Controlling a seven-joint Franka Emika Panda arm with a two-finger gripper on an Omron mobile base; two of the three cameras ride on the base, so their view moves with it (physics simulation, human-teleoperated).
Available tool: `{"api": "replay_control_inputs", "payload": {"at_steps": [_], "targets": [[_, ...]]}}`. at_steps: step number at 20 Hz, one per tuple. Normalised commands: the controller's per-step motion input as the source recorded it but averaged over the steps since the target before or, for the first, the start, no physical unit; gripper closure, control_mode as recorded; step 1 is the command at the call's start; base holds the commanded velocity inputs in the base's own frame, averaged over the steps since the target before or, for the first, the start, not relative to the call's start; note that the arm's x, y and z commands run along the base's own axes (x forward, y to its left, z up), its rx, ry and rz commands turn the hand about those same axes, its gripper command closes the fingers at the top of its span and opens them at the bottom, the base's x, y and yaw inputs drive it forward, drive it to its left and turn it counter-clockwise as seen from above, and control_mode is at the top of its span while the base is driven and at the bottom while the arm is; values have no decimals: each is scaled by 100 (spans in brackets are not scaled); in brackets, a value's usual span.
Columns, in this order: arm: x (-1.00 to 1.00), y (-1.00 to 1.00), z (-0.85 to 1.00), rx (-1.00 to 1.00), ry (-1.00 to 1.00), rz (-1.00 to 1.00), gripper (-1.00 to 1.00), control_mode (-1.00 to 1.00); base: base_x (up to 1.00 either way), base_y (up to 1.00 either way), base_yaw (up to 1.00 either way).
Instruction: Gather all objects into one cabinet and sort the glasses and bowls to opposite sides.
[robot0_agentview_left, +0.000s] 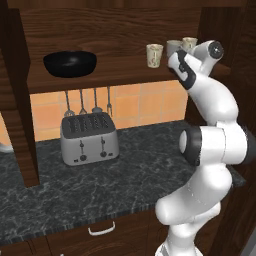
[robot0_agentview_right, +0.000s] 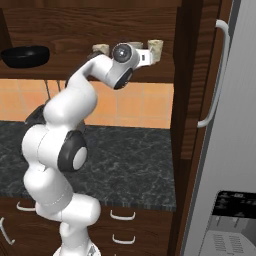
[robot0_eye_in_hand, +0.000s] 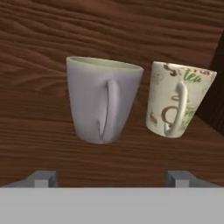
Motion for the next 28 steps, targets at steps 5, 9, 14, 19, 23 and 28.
{"api": "replay_control_inputs", "payload": {"at_steps": [5,9,14,19,23,28], "targets": [[-68,0,0,3,0,1,-100,-100,0,0,0],[-96,0,22,8,0,0,-100,-100,0,0,0],[-100,6,36,12,6,0,-100,-100,0,0,0],[-100,29,18,13,11,0,-100,-100,0,0,0],[-100,45,0,6,13,0,-100,-100,0,0,0],[-100,28,0,1,14,0,-100,-100,0,0,0]]}}
